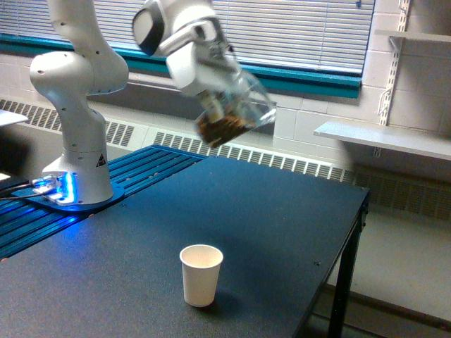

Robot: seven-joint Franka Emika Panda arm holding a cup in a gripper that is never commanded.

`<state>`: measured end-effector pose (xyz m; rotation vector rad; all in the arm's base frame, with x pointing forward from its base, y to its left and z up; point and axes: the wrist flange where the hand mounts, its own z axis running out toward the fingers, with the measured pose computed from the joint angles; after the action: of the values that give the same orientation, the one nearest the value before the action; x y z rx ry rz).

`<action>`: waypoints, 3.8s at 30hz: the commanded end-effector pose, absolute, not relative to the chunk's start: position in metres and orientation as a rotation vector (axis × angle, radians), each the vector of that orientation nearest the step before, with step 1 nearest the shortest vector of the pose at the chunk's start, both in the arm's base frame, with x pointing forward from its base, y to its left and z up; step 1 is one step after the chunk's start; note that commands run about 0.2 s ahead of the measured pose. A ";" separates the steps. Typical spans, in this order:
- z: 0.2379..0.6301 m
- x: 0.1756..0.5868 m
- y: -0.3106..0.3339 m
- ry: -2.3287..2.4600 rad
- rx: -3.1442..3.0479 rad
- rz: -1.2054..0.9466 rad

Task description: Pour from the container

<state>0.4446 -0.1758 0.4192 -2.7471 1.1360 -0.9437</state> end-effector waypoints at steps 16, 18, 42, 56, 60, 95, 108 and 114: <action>0.345 0.385 -0.215 1.272 -2.840 -0.853; 0.338 0.382 -0.216 1.286 -2.845 -0.837; 0.292 0.372 -0.215 1.370 -2.993 -0.652; 0.286 0.389 -0.210 1.404 -3.072 -0.583; 0.286 0.395 -0.209 1.414 -3.090 -0.564; 0.267 0.407 -0.194 1.389 -3.283 -0.400; 0.263 0.414 -0.191 1.393 -3.337 -0.358; 0.262 0.415 -0.192 1.396 -3.360 -0.341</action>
<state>0.4105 -0.1922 0.2594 -3.3420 1.3852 -0.3282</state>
